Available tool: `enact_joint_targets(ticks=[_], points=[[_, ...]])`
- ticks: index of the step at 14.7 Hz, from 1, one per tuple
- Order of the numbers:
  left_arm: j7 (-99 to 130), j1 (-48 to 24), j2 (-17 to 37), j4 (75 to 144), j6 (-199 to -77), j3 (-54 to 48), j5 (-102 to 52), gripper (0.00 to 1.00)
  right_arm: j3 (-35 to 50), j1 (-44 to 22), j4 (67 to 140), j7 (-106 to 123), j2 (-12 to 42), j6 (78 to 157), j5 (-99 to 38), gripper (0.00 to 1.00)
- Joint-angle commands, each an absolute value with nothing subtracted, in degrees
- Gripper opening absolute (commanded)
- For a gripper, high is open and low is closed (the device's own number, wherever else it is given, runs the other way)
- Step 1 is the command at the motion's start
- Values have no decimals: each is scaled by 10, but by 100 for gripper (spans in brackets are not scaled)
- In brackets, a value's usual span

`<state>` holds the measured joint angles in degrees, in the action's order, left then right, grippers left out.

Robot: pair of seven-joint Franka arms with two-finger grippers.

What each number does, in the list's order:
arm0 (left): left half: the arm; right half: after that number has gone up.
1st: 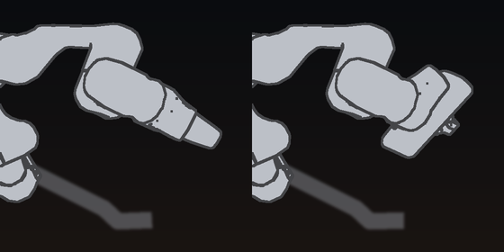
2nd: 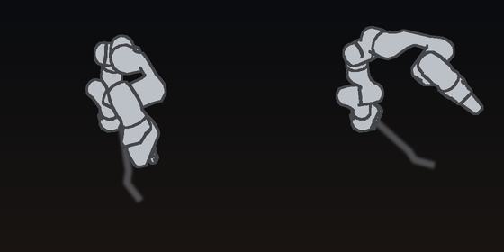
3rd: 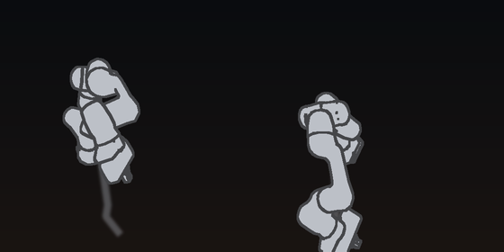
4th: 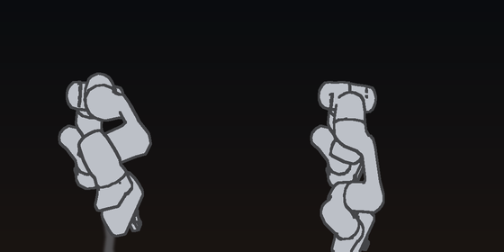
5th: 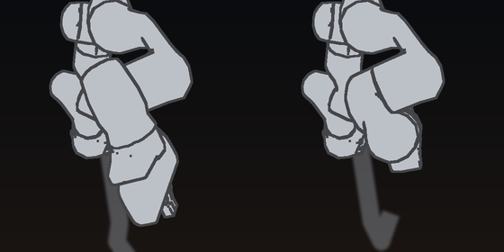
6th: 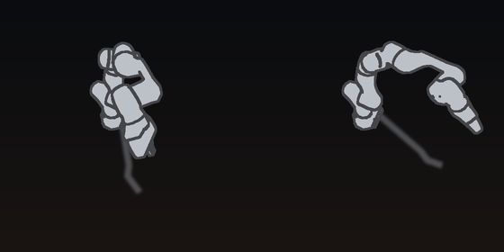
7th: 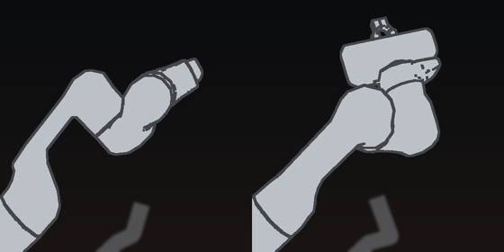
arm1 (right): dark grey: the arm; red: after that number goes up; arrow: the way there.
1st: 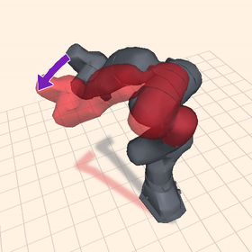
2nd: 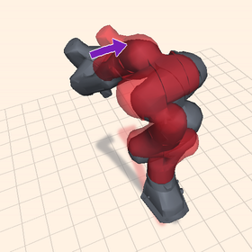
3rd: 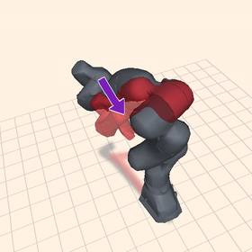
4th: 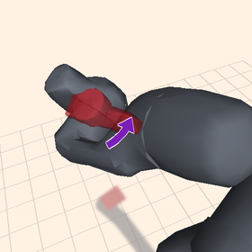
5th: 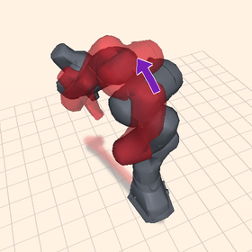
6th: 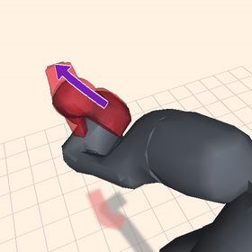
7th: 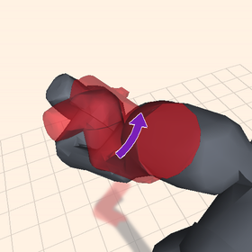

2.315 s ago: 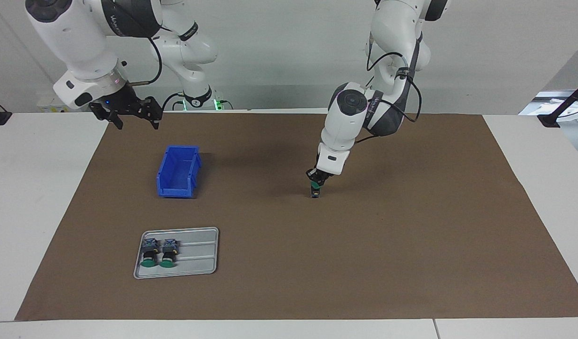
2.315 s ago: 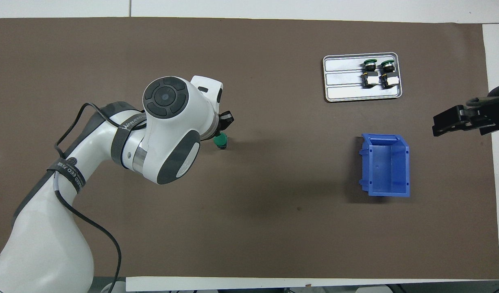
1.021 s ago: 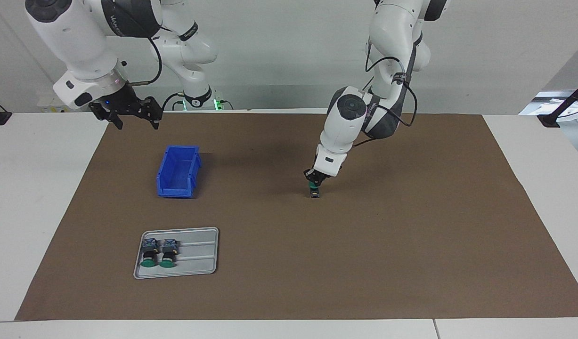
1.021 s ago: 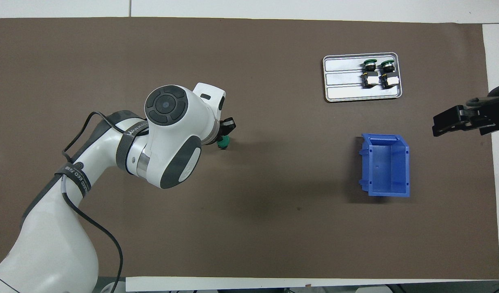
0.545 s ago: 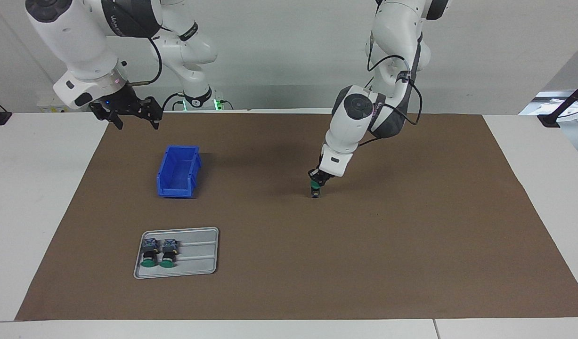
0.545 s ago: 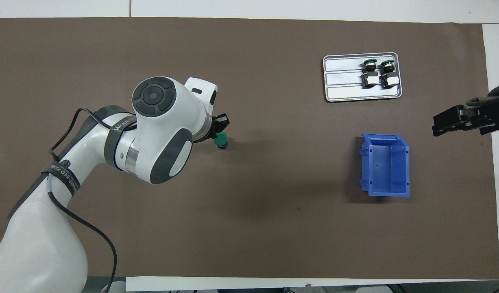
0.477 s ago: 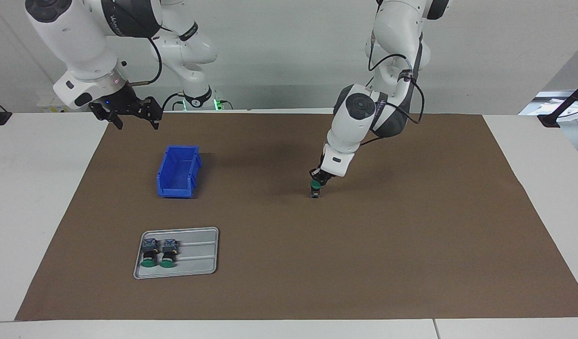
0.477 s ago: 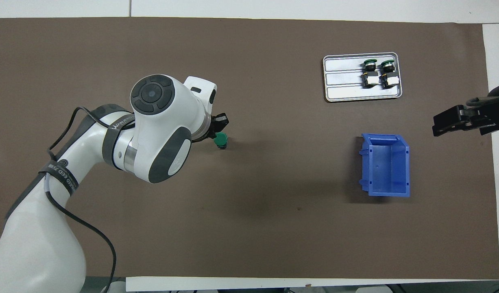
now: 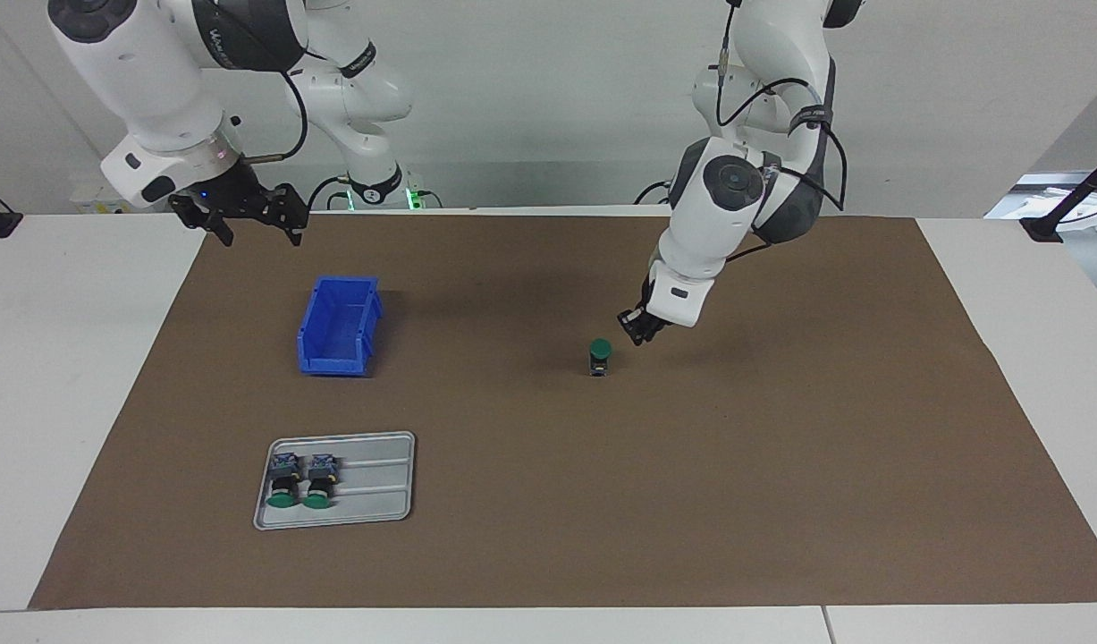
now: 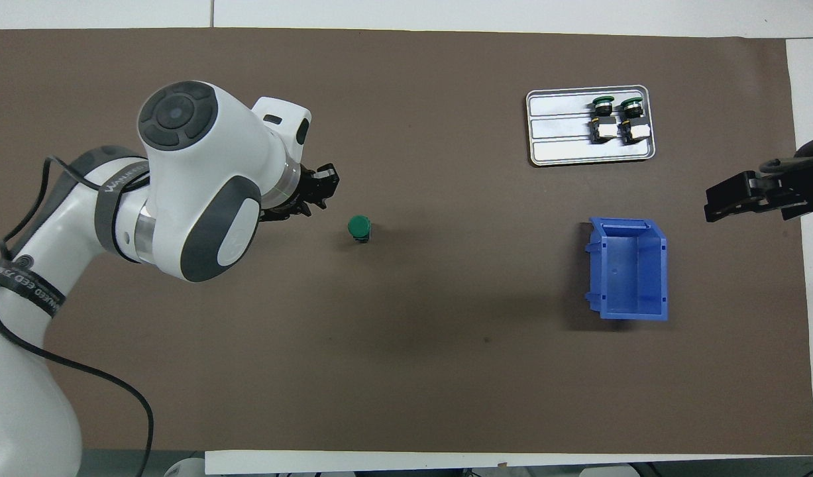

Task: Place and press button with both arms

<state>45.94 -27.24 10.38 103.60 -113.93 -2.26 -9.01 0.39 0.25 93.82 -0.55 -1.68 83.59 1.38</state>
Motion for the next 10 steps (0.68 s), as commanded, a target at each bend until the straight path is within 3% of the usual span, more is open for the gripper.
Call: enact_joint_targets(ticks=[1,2,6,10], points=[[439,-248,85,1031,-1100,-21,-93,63,7,8,951,5,-29,837,11,98],[436,-231,80,1031,-1091,-20,-93,66,7,8,951,5,-29,837,11,98],[419,-179,60,1031,-1049,-18,-91,100,7,8,951,5,-29,837,11,98],[290,-99,26,1027,-985,-18,-75,100,7,8,951,5,-30,836,11,98]])
